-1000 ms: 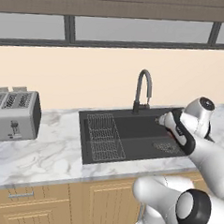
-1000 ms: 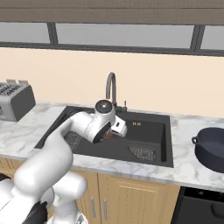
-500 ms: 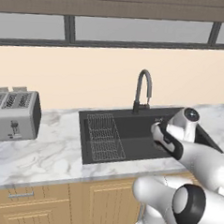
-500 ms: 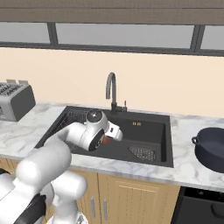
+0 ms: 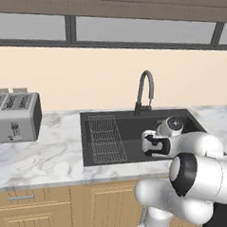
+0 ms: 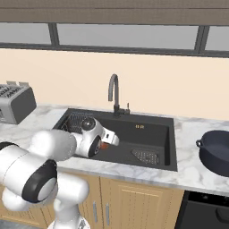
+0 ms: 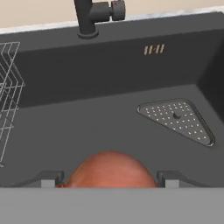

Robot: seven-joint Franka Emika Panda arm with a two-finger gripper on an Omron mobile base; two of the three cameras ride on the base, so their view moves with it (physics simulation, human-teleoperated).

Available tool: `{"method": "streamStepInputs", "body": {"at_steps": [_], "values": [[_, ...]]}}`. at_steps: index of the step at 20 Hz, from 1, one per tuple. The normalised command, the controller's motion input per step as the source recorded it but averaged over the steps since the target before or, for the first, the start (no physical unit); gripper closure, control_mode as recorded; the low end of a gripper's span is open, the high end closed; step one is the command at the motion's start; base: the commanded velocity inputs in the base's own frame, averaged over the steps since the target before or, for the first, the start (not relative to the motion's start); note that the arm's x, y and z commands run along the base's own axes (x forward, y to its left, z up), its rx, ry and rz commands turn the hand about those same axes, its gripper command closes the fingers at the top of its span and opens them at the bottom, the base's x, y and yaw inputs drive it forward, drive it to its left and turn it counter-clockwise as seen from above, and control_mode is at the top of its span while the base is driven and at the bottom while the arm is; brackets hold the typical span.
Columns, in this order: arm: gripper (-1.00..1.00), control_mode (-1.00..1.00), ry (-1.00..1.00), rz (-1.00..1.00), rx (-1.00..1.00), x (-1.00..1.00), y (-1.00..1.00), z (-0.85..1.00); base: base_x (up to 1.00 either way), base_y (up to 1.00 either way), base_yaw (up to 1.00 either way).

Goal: Dump the onion from the pot into the sink. Then turn on the water and wash the onion. Then turn off the water and put the onion back in the pot.

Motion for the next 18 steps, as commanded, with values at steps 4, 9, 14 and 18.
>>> {"method": "streamStepInputs", "body": {"at_steps": [4, 9, 14, 18], "values": [[1.0, -1.0, 0.03, 0.0, -0.05, 0.42, 0.14, -0.37, 0.0, 0.0, 0.0], [1.0, -1.0, 0.05, 0.0, -0.03, 0.56, 0.02, -0.38, 0.0, 0.0, 0.0], [1.0, -1.0, 0.03, 0.01, 0.0, 0.55, 0.0, -0.46, 0.0, 0.0, 0.0], [1.0, -1.0, 0.0, 0.0, 0.0, 0.42, -0.03, -0.5, 0.0, 0.0, 0.0]]}}
